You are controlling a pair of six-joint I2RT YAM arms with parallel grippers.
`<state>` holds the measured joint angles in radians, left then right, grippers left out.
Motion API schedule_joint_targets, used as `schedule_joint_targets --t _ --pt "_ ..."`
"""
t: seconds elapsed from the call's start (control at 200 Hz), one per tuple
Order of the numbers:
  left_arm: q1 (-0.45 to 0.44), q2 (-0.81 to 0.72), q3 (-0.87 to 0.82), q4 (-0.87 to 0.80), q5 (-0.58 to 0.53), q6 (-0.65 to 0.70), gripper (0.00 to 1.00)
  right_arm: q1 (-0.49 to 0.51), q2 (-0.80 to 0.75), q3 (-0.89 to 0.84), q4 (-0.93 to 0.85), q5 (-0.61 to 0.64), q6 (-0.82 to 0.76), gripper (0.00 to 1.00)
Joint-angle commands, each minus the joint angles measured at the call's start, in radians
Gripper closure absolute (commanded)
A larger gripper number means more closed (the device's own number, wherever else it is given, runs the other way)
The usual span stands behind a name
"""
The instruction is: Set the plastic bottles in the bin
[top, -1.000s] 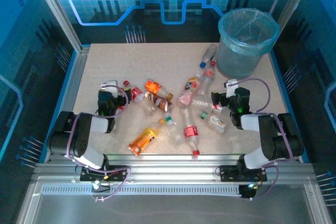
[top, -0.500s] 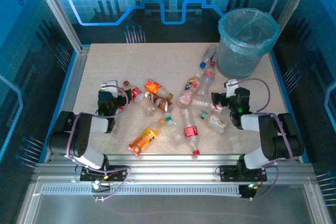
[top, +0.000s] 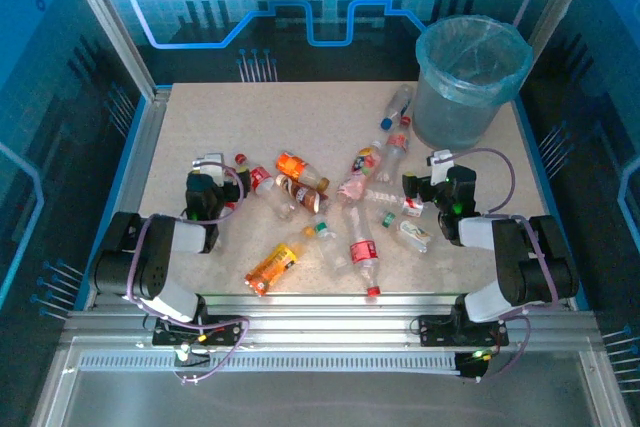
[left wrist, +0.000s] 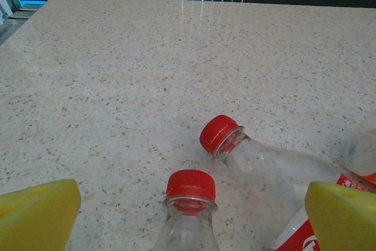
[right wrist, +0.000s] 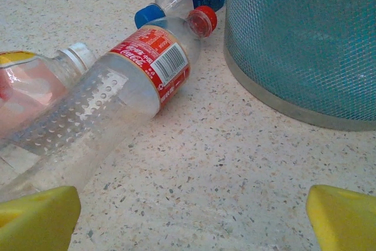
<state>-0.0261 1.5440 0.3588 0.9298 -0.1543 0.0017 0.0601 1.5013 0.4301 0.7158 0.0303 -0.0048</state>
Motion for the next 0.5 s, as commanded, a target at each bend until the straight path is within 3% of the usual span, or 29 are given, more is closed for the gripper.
schedule_joint_targets --t 0.0,0.21,0.35,0.495 --pt "0.02 0.004 0.024 -0.013 0.057 -0.005 0.01 -0.023 -0.001 0.019 0.005 -0.03 0.001 0.0" --pt "0.019 -0.093 0.003 -0.049 0.01 -0.015 0.02 -0.021 -0.077 0.04 -0.086 0.003 0.011 0.05" --pt "0.016 -0.279 0.031 -0.234 -0.03 -0.037 0.04 -0.02 -0.186 0.014 -0.126 0.061 0.036 0.06" --pt "0.004 -0.455 0.12 -0.433 -0.027 -0.114 0.08 -0.017 -0.312 0.082 -0.376 0.138 0.117 0.07"
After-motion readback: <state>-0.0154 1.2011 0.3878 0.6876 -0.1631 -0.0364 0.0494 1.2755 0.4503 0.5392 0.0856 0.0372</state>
